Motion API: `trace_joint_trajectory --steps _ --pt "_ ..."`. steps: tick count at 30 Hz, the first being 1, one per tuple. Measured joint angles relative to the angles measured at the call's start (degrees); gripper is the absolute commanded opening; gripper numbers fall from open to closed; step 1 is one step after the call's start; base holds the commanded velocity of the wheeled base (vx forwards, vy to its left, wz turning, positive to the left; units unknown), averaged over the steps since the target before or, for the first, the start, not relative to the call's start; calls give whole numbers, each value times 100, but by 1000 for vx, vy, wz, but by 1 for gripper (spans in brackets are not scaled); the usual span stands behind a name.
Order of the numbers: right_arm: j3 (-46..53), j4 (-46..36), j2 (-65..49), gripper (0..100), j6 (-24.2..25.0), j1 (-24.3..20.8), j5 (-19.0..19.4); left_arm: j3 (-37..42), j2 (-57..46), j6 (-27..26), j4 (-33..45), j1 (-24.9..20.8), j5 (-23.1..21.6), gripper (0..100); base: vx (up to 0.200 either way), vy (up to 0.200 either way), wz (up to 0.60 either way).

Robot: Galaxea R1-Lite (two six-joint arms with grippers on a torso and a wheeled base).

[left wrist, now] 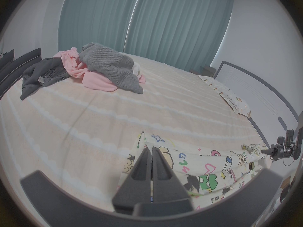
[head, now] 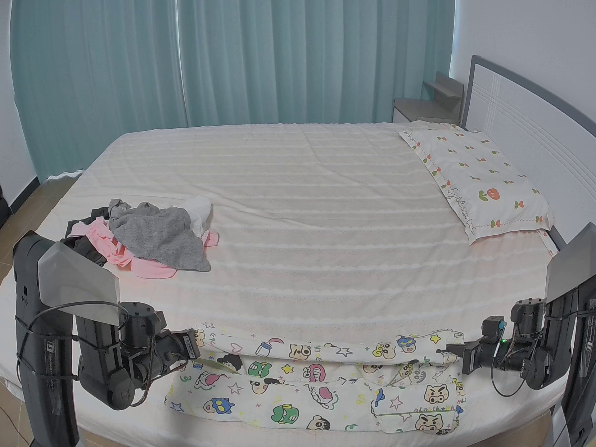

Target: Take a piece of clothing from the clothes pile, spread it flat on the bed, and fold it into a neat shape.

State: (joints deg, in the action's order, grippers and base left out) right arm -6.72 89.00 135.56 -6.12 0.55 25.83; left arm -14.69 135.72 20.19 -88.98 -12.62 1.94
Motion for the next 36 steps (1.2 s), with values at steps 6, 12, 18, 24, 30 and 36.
trace_joint_trajectory --steps 6,12,18,24,30,36 --pt "221 1 99 0 -288 -6 6 232 28 -93 -2 -20 2 0 0 0 0" --pt "413 0 197 0 -424 -22 6 321 155 -100 -2 -61 5 0 0 0 0" --pt "538 1 254 0 -472 -48 16 413 297 -106 0 -94 6 0 0 0 0" --pt "568 0 315 100 -560 -55 13 452 406 -101 -2 -100 24 100 0 0 0" --pt "571 -5 315 100 -567 -33 11 419 480 -49 -2 -80 55 100 0 0 0" --pt "573 -5 140 100 -547 182 11 447 417 201 2 28 60 100 0 0 0"
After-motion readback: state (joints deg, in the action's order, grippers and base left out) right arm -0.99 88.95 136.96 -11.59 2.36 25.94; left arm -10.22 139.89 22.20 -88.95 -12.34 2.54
